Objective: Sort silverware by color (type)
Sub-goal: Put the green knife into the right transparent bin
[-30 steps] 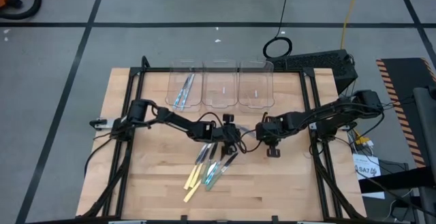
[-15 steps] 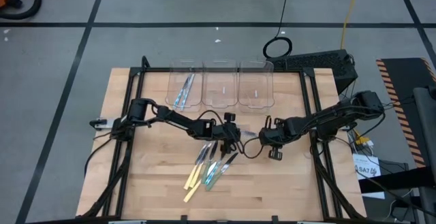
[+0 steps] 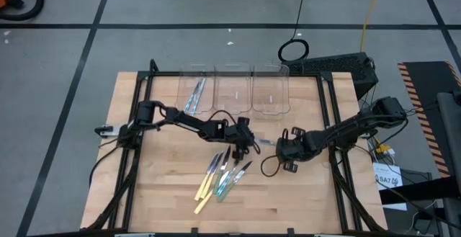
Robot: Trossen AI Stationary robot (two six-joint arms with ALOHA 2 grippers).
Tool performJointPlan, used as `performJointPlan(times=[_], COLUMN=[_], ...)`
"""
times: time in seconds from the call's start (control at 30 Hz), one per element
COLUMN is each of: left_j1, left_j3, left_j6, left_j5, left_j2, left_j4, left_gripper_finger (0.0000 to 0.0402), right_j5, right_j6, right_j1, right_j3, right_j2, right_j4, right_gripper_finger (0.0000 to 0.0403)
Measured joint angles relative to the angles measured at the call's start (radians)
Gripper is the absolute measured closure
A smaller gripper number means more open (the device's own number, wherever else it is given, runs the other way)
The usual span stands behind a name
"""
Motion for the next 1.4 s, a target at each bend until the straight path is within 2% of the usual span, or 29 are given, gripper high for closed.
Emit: performJointPlan(times=[0.23, 0.4, 0.5, 0.8, 1.03, 1.17, 1.3, 1.4], left_j1=[0.003, 0.003, 0.002, -0.017, -0.017, -0.017, -0.017, -0.017], left_j3=[0.000, -0.001, -0.001, 0.054, 0.060, 0.061, 0.062, 0.062], left_j6=[0.026, 0.035, 0.032, 0.008, 0.000, -0.001, -0.003, -0.002], left_j5=[0.034, 0.034, 0.033, -0.030, -0.029, -0.029, -0.029, -0.029], left_j2=[0.000, 0.001, -0.006, -0.028, -0.028, -0.028, -0.028, -0.028], left_j4=[-0.025, -0.034, -0.039, -0.169, -0.178, -0.183, -0.186, -0.187], left_gripper_finger=[0.0362, 0.0393, 0.0396, 0.0391, 0.0390, 0.0390, 0.0390, 0.0390], right_j5=[0.087, 0.109, 0.148, 0.172, 0.171, 0.142, 0.071, 0.068], right_j6=[0.001, -0.017, -0.022, -0.055, -0.093, -0.088, -0.075, -0.070], right_j1=[0.001, 0.001, -0.002, -0.008, -0.035, -0.054, -0.073, -0.076], right_j3=[0.077, 0.110, 0.110, 0.110, 0.110, 0.109, 0.105, 0.079], right_j2=[0.000, 0.000, 0.000, 0.013, 0.060, 0.071, 0.071, 0.070], right_j4=[-0.039, -0.076, -0.084, -0.086, -0.092, -0.128, -0.155, -0.144], right_gripper_finger=[0.0356, 0.0341, 0.0335, 0.0327, 0.0304, 0.0321, 0.0364, 0.0395])
